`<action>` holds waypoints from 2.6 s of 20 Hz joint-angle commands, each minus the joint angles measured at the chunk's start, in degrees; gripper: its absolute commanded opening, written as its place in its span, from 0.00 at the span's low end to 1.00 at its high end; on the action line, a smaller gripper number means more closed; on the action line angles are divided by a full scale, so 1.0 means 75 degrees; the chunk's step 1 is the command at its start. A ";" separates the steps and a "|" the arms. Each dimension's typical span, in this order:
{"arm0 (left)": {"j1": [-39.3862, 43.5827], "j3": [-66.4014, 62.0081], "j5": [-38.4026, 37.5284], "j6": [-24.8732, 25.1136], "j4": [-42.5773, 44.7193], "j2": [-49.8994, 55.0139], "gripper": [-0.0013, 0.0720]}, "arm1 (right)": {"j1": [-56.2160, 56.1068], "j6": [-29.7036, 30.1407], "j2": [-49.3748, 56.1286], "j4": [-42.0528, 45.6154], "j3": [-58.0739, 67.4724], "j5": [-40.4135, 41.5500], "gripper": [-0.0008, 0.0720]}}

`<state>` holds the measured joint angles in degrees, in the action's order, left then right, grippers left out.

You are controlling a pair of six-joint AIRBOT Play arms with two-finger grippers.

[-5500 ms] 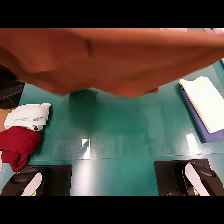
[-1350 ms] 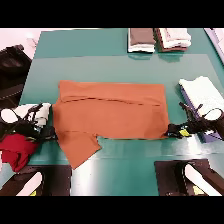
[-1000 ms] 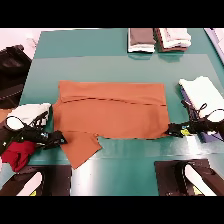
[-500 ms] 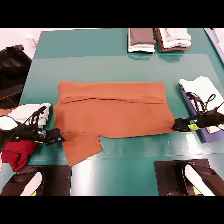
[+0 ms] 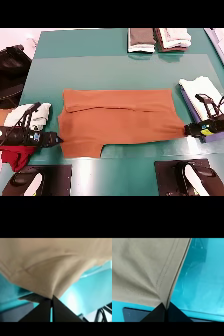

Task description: Fold the shirts.

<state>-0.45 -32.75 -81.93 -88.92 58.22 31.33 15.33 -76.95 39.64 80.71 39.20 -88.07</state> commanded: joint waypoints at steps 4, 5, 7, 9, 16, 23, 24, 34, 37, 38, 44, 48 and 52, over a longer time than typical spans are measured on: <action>0.0204 -0.1416 0.2328 0.0965 0.0029 0.2273 0.05 | -0.0519 -0.0344 0.1915 -0.0015 0.1775 0.0895 0.03; 0.0201 -0.1824 0.2643 0.1145 0.0041 0.2900 0.05 | -0.0644 -0.0344 0.2358 -0.0015 0.2203 0.0950 0.03; 0.0201 -0.2739 0.2906 0.1279 0.0079 0.4048 0.05 | -0.0746 -0.0376 0.3197 -0.0015 0.2984 0.0976 0.03; 0.0201 -0.3620 0.3069 0.1326 0.0146 0.5015 0.05 | -0.0746 -0.0498 0.3958 -0.0017 0.3681 0.0982 0.03; 0.0201 -0.4881 0.3821 0.1513 0.0152 0.6965 0.06 | -0.0705 -0.0624 0.6070 -0.0597 0.5394 0.0956 0.03; 0.0201 -0.5374 0.3660 0.1317 0.0152 0.7035 0.68 | -0.0662 -0.0393 0.6799 -0.1434 0.6070 0.1708 0.58; 0.0201 -0.5549 0.3424 0.1317 0.0154 0.7035 0.68 | -0.0589 -0.0146 0.6793 -0.1434 0.6056 0.1559 0.58; 0.0364 -0.5750 0.2690 0.1323 -0.0329 0.7029 0.06 | 0.1658 0.1026 0.6723 -0.3075 0.3652 0.1545 0.79; 0.0976 -0.5744 0.3042 0.1317 -0.0332 0.7047 0.06 | 0.1722 0.1346 0.6726 -0.3558 0.3142 0.1993 0.77; 0.1201 -0.5744 0.3212 0.1306 -0.0335 0.7061 0.06 | 0.1632 0.1504 0.6726 -0.3722 0.3025 0.2107 0.76; 0.2579 -0.5744 0.3966 0.1049 -0.0338 0.7568 0.06 | 0.0711 0.1655 0.7006 -0.3818 0.3319 0.2101 0.21; 0.3293 -0.6158 0.4325 0.0976 -0.0338 0.8239 0.05 | 0.0484 0.1684 0.6612 -0.3826 0.4185 0.1714 0.03; 0.3891 -0.7175 0.4345 0.0968 -0.0373 0.9282 0.05 | 0.0070 0.1026 0.5846 -0.3829 0.5540 0.1169 0.03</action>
<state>25.50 -82.13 -50.11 -81.45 55.53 96.14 17.91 -66.17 86.67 52.23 74.56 -76.16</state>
